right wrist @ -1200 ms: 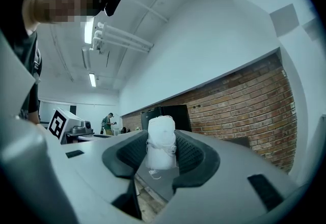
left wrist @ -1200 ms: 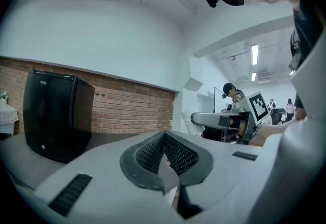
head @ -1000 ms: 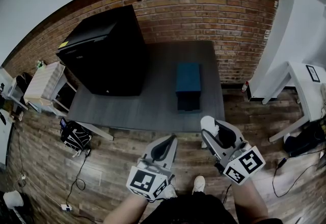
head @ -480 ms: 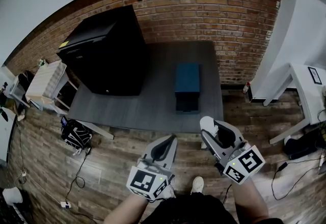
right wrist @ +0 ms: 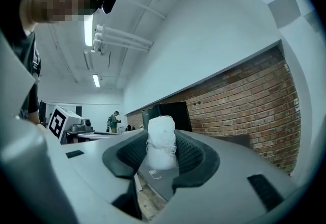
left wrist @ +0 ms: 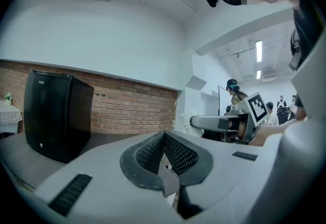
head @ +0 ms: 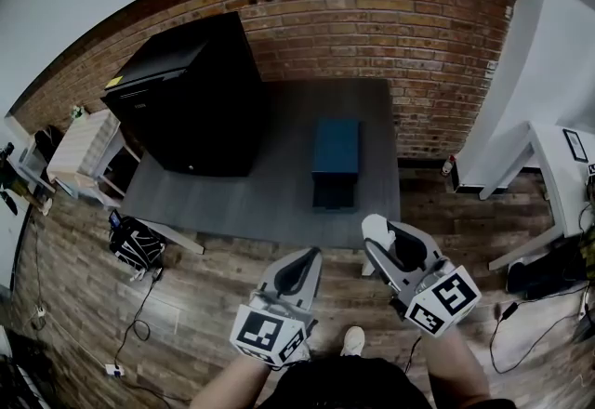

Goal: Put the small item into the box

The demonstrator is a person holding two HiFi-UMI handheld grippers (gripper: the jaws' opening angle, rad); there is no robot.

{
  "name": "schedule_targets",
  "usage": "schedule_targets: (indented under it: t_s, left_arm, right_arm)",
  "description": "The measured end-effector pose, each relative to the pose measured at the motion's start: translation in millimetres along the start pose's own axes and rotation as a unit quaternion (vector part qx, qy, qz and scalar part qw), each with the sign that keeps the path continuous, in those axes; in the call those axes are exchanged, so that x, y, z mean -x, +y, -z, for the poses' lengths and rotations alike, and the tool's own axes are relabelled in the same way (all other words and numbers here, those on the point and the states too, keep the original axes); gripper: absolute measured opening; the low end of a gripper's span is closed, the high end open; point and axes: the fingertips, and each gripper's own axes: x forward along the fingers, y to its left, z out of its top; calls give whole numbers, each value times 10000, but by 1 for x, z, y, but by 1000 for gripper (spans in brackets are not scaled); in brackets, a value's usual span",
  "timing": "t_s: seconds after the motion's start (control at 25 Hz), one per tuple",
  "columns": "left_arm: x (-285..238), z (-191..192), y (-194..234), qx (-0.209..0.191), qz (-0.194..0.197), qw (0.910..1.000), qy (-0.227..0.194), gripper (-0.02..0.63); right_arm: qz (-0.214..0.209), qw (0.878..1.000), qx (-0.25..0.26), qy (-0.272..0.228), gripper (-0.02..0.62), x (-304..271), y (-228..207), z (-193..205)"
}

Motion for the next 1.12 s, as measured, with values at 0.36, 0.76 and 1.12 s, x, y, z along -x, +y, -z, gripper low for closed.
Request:
schedule_targets:
  t_s: [0.36, 0.76, 1.12]
  left_arm:
    - [-17, 2, -9, 37, -156, 9999, -43, 34]
    - [-21, 4, 4, 72, -132, 9999, -49, 34]
    - [-31, 3, 48, 77, 207, 9998, 15, 34]
  right_arm:
    - [-155, 9999, 4, 11, 176, 3, -19, -1]
    - [-115, 9999, -57, 40, 176, -8, -23, 4]
    - [301, 9995, -86, 39, 175, -48, -32, 8]
